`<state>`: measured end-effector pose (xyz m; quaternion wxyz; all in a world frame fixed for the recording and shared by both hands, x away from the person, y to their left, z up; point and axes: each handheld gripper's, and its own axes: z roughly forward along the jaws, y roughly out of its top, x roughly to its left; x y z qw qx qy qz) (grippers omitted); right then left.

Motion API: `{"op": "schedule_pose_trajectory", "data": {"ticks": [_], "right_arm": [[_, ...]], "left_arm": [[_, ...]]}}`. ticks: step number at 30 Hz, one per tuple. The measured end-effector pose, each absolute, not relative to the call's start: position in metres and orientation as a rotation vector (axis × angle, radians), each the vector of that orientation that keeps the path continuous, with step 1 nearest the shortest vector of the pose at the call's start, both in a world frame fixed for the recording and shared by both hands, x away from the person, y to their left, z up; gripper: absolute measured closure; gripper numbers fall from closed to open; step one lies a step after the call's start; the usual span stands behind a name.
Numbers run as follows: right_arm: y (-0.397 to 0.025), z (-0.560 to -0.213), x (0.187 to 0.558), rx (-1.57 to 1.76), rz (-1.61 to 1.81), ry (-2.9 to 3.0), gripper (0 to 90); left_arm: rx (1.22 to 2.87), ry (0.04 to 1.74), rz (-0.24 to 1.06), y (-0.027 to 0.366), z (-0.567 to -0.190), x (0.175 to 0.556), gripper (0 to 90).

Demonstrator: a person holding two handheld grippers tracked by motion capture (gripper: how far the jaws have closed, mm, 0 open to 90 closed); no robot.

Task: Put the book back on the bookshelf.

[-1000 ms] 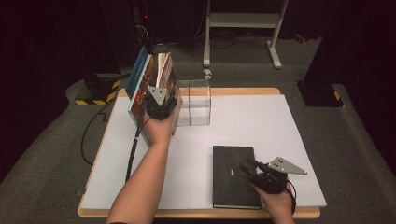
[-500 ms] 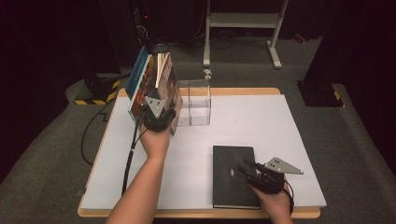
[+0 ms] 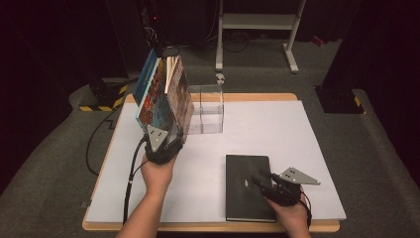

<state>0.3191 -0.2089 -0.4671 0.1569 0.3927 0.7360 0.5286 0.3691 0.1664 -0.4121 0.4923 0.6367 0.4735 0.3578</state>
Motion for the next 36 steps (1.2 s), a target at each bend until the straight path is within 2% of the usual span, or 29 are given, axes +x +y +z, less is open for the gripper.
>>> {"op": "schedule_pose_trajectory", "data": {"ticks": [9, 15, 19, 26, 29, 33, 36], "right_arm": [[-0.218, -0.474, 0.326, 1.143, 1.369, 2.120, 49.5], [-0.231, -0.476, 0.330, 1.205, 1.291, 2.146, 41.2], [-0.246, -0.481, 0.318, 1.265, 1.274, 2.168, 31.5], [-0.244, -0.490, 0.301, 1.361, 1.312, 2.227, 26.2], [-0.242, -0.493, 0.304, 1.412, 1.360, 2.251, 26.9], [-0.240, -0.493, 0.306, 1.430, 1.360, 2.276, 26.3], [-0.239, -0.491, 0.307, 1.442, 1.341, 2.283, 26.5]], "left_arm": [[1.707, 1.072, 0.587, 0.132, -0.454, 0.341, 41.3], [1.772, 0.954, 0.352, 0.097, -0.475, 0.328, 30.9], [1.779, 0.921, 0.265, 0.080, -0.484, 0.324, 27.9], [1.817, 0.945, 0.090, 0.056, -0.496, 0.328, 26.4], [1.826, 0.955, 0.113, 0.052, -0.498, 0.326, 24.5], [1.837, 0.957, 0.156, 0.052, -0.501, 0.326, 29.5], [1.819, 1.004, 0.078, 0.055, -0.506, 0.332, 26.6]]}}
